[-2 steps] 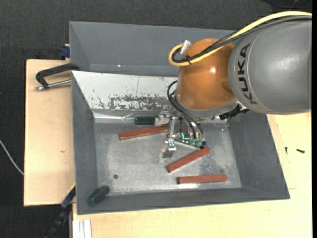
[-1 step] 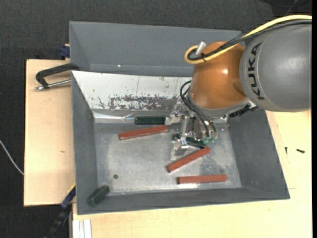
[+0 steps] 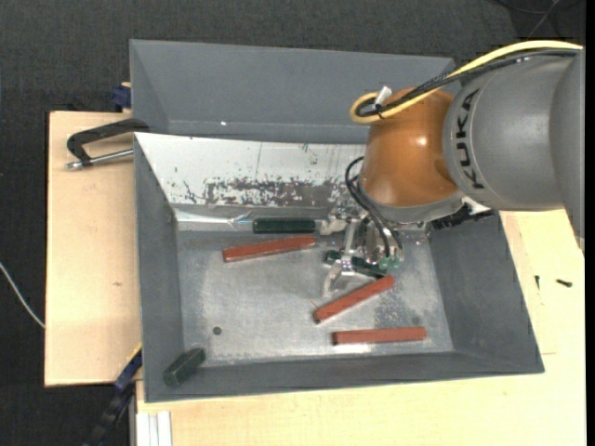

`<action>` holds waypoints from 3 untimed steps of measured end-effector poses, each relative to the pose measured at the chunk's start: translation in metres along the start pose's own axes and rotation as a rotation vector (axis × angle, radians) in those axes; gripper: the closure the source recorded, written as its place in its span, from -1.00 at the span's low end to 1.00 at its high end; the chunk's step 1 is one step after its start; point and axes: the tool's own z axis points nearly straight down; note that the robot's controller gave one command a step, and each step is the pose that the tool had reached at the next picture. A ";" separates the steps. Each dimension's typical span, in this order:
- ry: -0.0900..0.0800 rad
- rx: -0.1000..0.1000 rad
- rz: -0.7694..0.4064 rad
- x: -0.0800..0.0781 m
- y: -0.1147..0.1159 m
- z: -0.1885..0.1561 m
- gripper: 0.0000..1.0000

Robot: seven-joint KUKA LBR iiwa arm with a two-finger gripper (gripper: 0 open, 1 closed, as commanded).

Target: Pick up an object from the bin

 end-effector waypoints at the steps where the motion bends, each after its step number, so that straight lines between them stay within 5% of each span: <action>1: 0.005 -0.005 0.031 0.016 -0.008 0.014 -1.00; 2: -0.021 -0.010 -0.117 0.038 -0.047 0.027 -1.00; 3: -0.023 -0.008 0.025 0.020 -0.066 0.026 1.00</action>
Offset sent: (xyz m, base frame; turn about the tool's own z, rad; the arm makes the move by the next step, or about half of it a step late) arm -0.0646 -0.0713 -0.0454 -0.0905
